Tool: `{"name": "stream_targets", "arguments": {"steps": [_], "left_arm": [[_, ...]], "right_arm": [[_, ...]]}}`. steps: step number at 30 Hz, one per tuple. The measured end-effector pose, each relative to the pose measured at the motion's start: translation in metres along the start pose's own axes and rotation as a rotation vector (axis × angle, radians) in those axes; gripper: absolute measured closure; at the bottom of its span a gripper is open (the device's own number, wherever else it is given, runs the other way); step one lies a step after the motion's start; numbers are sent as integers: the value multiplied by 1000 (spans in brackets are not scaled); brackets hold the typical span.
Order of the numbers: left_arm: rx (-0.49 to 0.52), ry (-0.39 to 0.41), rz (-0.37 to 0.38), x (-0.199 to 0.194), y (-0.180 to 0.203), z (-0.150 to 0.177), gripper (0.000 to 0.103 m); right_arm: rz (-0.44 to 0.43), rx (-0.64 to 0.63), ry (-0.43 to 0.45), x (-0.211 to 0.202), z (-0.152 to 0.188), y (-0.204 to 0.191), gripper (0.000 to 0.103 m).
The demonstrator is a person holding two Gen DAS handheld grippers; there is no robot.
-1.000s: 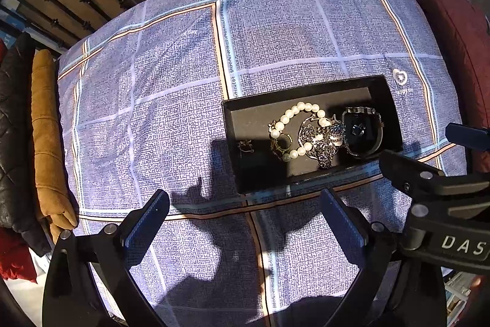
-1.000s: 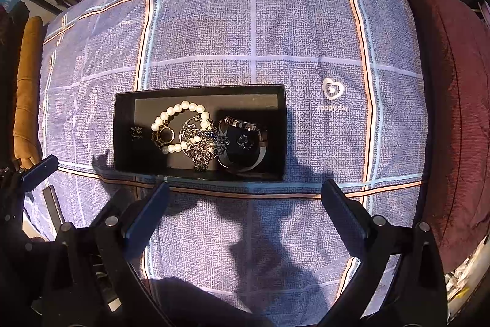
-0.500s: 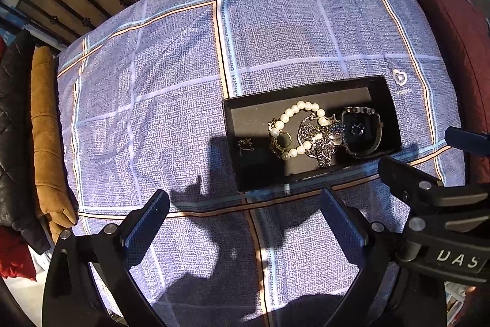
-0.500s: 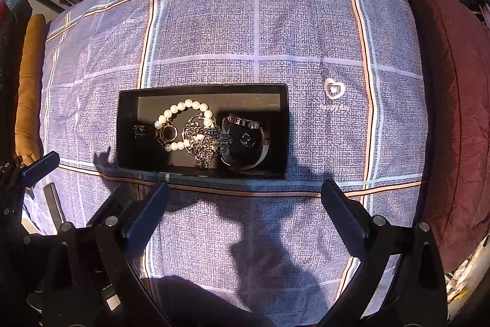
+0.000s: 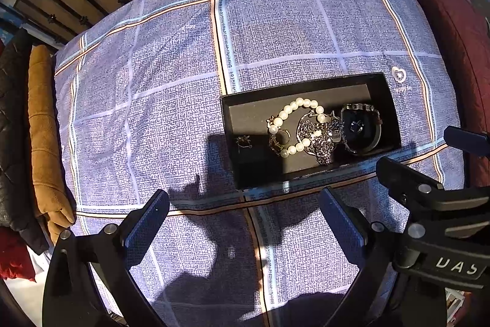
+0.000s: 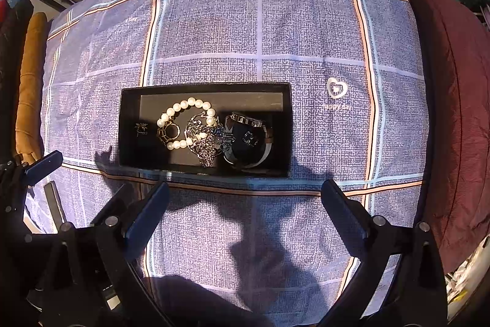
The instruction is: Organize jewelry
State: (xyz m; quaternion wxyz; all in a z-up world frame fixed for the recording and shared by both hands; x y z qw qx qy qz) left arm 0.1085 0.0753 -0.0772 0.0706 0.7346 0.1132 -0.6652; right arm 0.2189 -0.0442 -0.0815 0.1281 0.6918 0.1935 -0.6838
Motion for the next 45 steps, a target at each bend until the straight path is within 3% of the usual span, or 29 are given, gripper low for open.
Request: {"name": "stream_targets", "arguments": {"steps": [7,24,45], "left_arm": [[4,15,43,-2,4,0,7],[-3,9,-26,2,2,1,7],[5,1,-26,2,2,5,7]], "right_arm": [[-8,7,5,-1,0,1,6],[-26,14,18,-2,1,-3,6],[-21,12,14,-1,3,-3,6]]}}
Point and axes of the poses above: each gripper's, at about its wrist camera, not at the fingertips, and x roughly the way its jaws point, y to its right, z to its underside, the point moved 9 cm from there along x, roughly the way its jaws point, and after that the axes turned 15 degrees about -x, right-handed, at the moved point
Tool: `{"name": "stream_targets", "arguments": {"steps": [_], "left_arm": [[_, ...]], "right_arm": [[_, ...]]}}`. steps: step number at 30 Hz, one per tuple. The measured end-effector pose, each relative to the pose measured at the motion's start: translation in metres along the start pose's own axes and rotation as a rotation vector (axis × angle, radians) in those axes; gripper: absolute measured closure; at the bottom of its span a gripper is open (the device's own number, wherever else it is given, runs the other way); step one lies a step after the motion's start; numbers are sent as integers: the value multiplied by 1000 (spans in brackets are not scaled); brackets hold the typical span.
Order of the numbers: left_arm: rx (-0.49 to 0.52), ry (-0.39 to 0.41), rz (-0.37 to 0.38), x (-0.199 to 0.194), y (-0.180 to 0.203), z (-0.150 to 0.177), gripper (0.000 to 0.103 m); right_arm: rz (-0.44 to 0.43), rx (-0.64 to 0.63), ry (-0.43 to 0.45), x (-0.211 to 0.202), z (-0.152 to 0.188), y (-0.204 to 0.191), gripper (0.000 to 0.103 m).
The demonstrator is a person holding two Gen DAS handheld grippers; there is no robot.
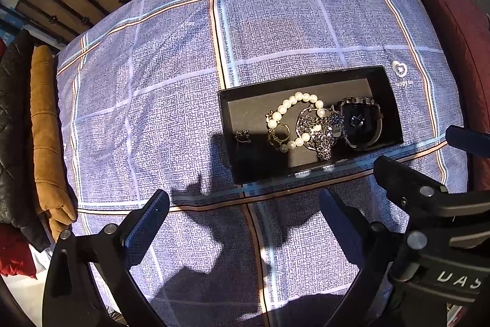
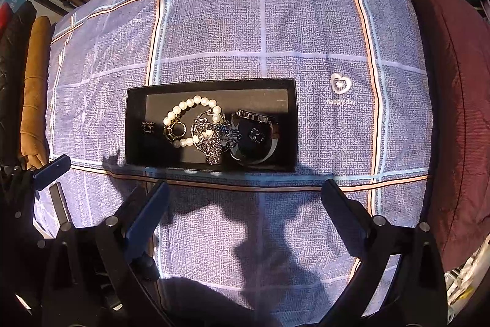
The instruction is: Organize jewelry
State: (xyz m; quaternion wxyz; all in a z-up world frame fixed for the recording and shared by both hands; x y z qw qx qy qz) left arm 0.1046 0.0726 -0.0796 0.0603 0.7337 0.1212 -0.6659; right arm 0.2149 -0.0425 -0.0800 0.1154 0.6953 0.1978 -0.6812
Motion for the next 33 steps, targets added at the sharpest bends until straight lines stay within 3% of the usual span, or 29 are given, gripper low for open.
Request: {"name": "stream_targets", "arguments": {"steps": [33], "left_arm": [[-7,-16,0,2,-1,-1,7]], "right_arm": [[3,-1,3,0,-1,1,6]]}}
Point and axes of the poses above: each gripper's, at about its wrist camera, not at the fingertips, and x roughly the way its jaws point, y to its right, z to its underside, the point moved 9 cm from there along x, roughly the way its jaws point, and after that the axes turned 15 degrees about -x, right-handed, at the moved point
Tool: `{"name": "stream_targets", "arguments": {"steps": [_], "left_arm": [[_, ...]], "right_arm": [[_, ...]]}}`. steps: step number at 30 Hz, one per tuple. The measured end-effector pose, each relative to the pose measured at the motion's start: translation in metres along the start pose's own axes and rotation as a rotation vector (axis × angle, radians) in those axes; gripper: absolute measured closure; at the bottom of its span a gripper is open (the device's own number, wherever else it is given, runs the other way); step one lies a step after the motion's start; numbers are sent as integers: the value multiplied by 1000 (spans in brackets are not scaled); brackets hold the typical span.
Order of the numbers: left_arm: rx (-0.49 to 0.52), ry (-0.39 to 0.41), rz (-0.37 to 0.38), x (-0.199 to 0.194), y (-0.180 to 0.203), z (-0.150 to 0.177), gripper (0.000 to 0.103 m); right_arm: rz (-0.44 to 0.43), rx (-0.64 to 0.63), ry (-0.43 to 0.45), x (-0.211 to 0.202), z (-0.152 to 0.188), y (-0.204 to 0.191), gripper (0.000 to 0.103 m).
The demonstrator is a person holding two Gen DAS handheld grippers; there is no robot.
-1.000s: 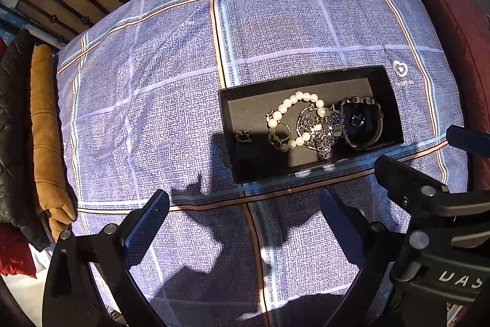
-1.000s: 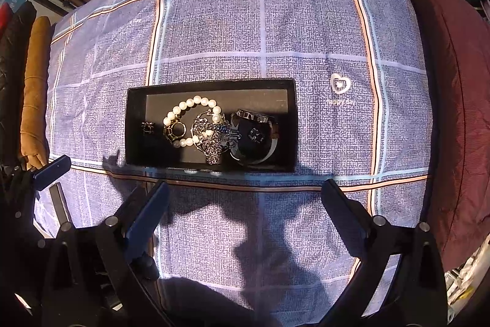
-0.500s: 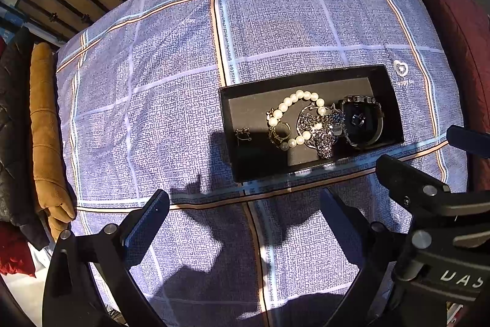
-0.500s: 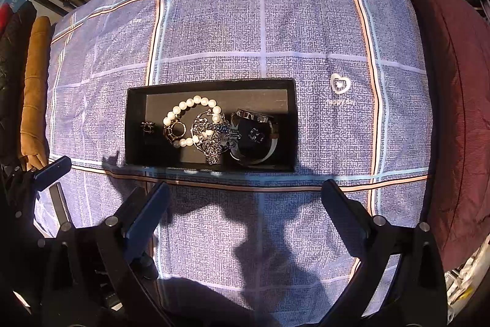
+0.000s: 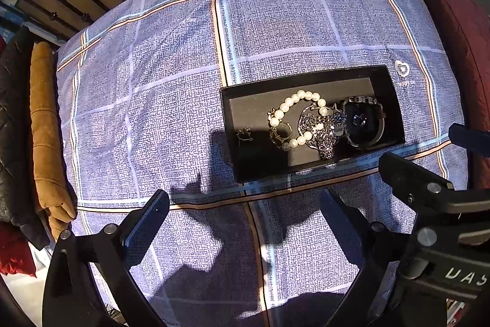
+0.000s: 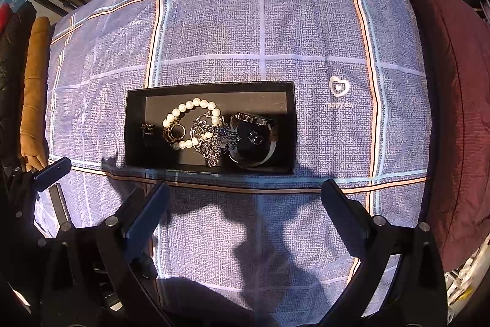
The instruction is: Organize jewelry
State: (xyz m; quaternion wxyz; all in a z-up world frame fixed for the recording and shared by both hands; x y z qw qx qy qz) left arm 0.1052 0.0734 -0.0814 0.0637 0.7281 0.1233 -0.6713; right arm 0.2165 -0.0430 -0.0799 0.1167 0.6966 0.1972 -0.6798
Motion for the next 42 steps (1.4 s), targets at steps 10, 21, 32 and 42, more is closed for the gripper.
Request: {"name": "stream_targets", "arguments": {"steps": [10,21,32,42], "left_arm": [[-5,0,-4,1,-1,0,7],[-19,5,26,-1,0,-1,7],[-2,72,-15,-4,0,-4,7],[-1,45,-3,-2,0,0,10]], "right_arm": [[-2,-4,-2,1,-1,0,6],[-5,-7,-2,1,-1,-2,6],[-10,-8,15,-5,-4,-2,6],[-15,-18,7,-3,-3,-5,6]]}}
Point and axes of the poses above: each gripper's, at about its wrist camera, not at the fingertips, and x roughly the way its jaws point, y to its right, z to its underside, the point moved 9 cm from there along x, roughly the way its jaws point, and after that the axes turned 15 degrees about -x, right-handed, at the moved point
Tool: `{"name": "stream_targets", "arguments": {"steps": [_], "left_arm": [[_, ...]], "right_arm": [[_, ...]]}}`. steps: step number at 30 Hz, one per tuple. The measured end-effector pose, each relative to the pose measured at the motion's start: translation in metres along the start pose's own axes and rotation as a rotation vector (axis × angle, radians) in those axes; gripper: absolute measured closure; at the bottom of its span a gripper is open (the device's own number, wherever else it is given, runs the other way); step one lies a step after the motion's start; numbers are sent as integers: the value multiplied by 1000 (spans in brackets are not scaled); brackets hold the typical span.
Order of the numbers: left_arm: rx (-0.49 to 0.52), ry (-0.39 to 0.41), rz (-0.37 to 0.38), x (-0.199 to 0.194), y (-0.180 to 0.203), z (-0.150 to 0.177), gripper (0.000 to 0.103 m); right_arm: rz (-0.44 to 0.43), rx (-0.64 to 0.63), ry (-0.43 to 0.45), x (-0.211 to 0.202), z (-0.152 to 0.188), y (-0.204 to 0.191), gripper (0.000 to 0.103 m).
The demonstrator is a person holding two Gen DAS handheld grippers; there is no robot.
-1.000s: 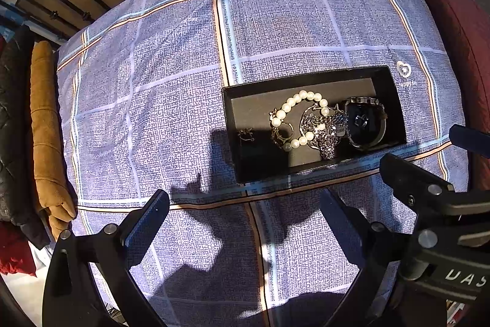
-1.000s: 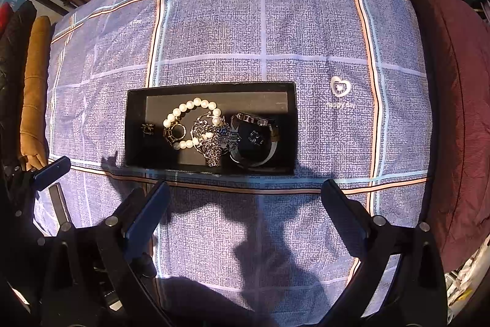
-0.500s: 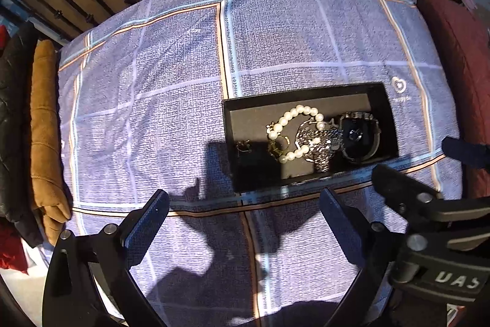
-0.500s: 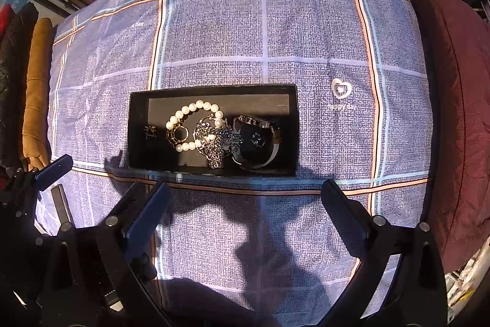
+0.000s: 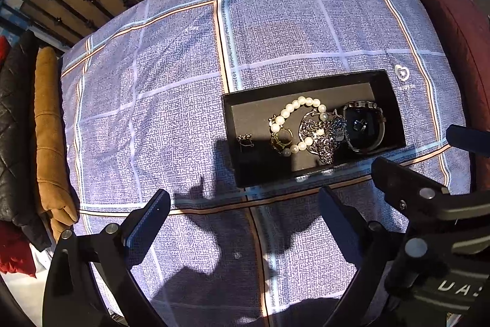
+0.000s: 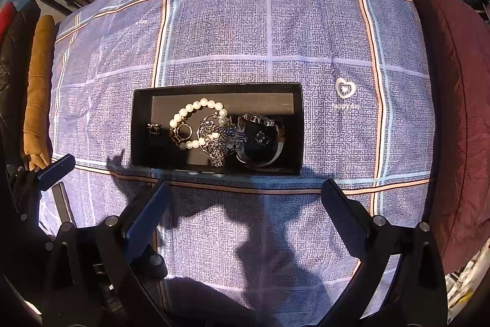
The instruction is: Organize jewelry
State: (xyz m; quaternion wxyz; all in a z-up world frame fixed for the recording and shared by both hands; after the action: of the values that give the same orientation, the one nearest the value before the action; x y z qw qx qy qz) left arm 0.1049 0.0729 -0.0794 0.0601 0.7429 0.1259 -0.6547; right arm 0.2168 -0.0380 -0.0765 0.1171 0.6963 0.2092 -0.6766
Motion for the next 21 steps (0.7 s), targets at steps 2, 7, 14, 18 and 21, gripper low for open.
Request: {"name": "stream_targets", "arguments": {"steps": [2,7,14,18,21], "left_arm": [[-12,-22,7,2,0,1,10],[-8,-36,7,5,-1,3,10],[-5,-37,12,4,1,4,10],[-2,-43,13,4,1,5,10],[-2,-45,11,5,1,5,10]], "right_arm": [[-1,-3,-2,0,0,-1,6],[-3,-3,-5,2,1,-1,6],[-2,-6,-4,3,1,-2,6],[-2,-6,-5,3,1,-2,6],[-3,-3,-6,3,1,-2,6]]}}
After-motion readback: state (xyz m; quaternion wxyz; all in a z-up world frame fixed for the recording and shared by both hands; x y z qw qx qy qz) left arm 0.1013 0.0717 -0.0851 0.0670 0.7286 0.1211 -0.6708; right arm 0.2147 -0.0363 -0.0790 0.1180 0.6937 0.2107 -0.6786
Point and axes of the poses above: each gripper's, at about its wrist camera, not at the fingertips, and x roughly the way its jaws point, y to its right, z to its underside, the point moved 9 cm from there along x, roughly the way its jaws point, and after that the axes turned 15 degrees about -x, right-handed, at the moved point
